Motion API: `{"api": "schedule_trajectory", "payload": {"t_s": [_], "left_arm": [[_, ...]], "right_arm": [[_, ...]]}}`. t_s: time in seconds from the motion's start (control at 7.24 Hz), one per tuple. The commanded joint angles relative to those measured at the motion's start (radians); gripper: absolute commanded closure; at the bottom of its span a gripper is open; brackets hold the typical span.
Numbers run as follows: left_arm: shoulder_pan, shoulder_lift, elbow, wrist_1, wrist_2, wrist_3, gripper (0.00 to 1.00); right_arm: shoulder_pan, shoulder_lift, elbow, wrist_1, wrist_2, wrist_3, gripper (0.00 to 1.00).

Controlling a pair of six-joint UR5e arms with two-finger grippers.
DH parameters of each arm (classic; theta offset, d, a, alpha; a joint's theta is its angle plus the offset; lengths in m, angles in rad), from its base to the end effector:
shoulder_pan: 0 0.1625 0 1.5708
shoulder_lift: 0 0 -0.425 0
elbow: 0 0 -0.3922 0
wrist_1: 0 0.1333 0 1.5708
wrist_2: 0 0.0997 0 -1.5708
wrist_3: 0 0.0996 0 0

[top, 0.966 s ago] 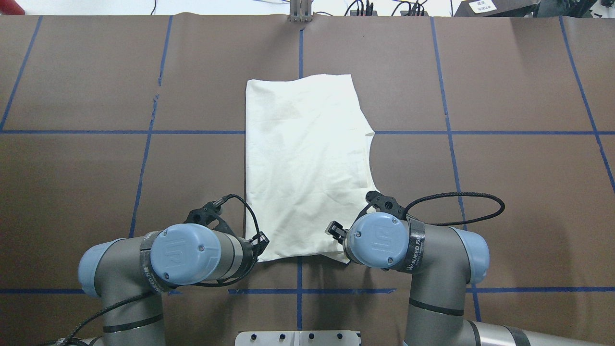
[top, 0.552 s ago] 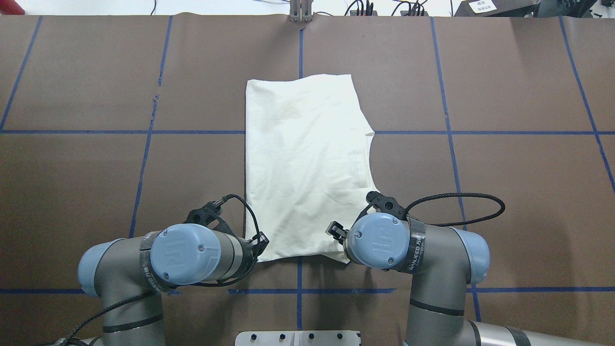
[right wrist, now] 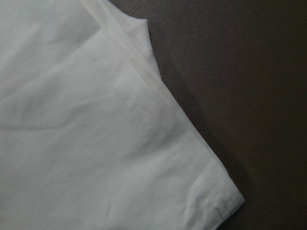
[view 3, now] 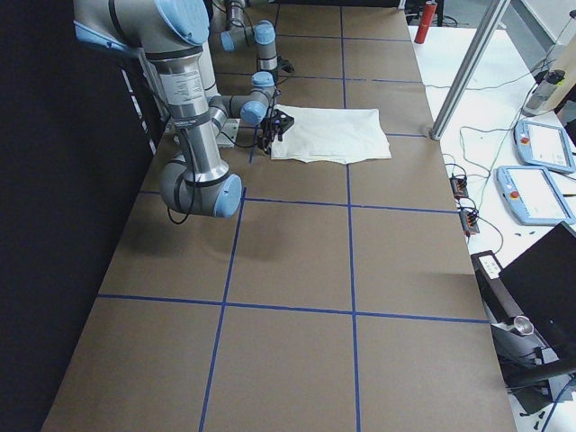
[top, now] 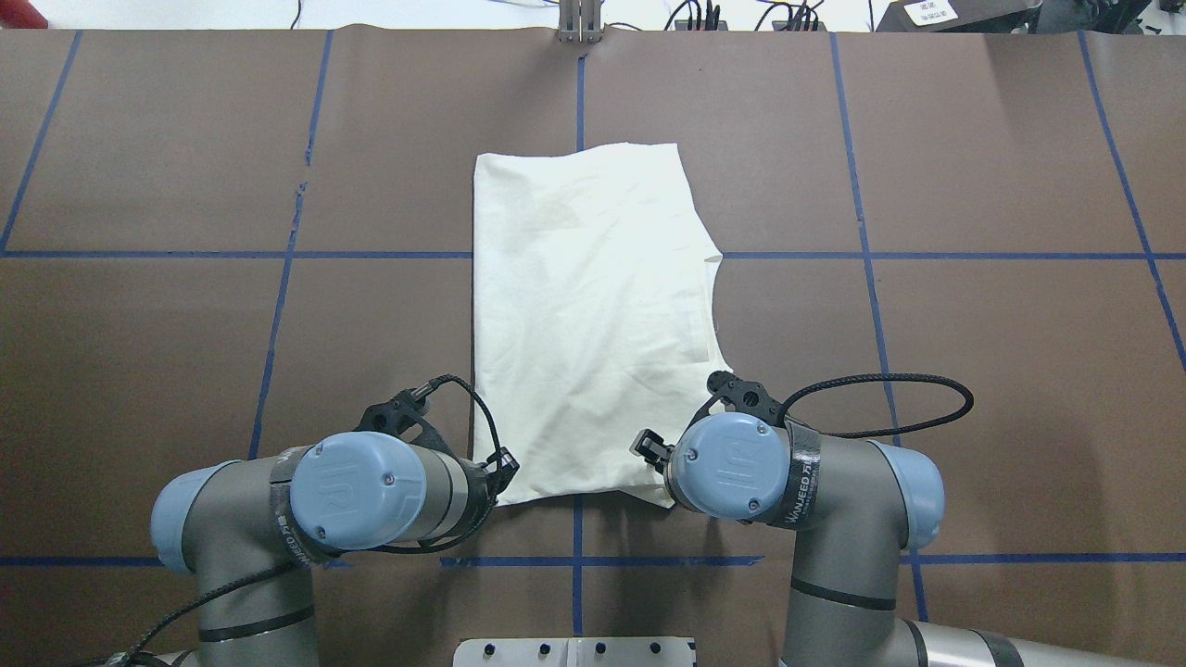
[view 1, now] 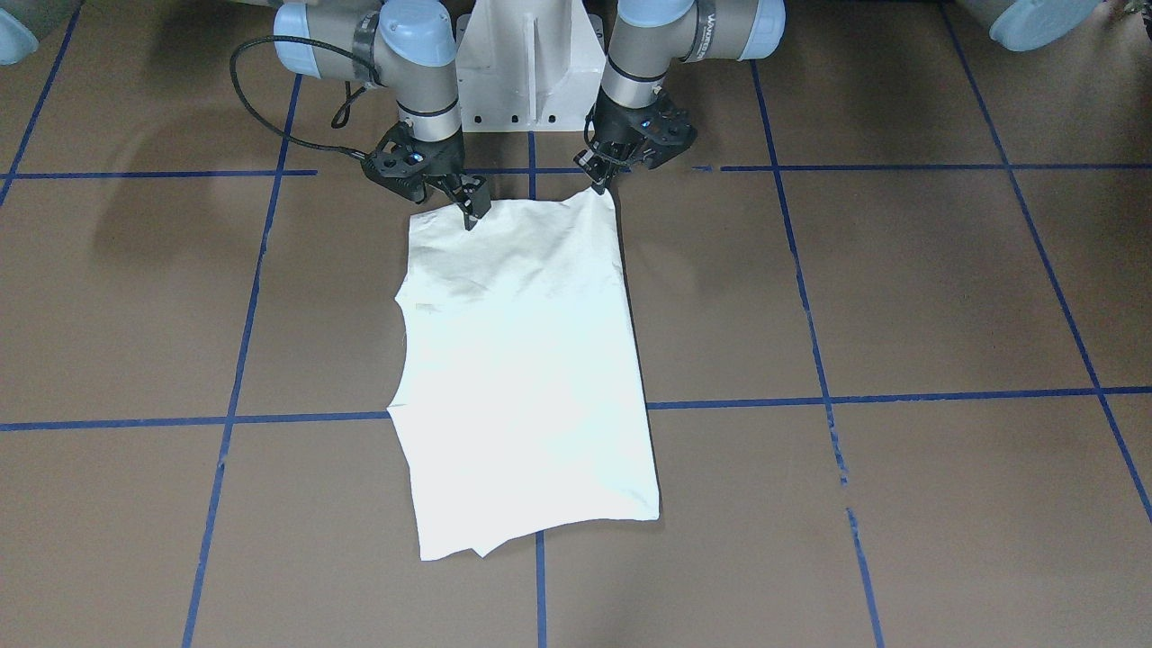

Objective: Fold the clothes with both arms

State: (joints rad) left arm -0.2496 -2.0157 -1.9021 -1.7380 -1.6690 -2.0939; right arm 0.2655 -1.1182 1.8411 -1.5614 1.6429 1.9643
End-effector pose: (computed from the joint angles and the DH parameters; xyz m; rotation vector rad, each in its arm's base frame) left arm 0.5524 -0.2683 0.2488 -0.2230 0.9404 -0.6668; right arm -0.5657 -0.2845 0.2925 -0.1174 -0.7378 0.6023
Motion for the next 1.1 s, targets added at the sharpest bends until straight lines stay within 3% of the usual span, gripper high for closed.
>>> {"api": "schedule_trajectory", "payload": {"t_s": [0.0,0.97], "left_arm": [[0.001,0.000,0.000,-0.002,0.000,0.000,1.00],[0.003,0.000,0.000,-0.002,0.000,0.000,1.00]], "right_arm": [[0.000,-0.002,0.000,0.000,0.000,-0.001,0.00],[0.015,0.009,0.018,-0.002,0.002,-0.001,0.00]]}}
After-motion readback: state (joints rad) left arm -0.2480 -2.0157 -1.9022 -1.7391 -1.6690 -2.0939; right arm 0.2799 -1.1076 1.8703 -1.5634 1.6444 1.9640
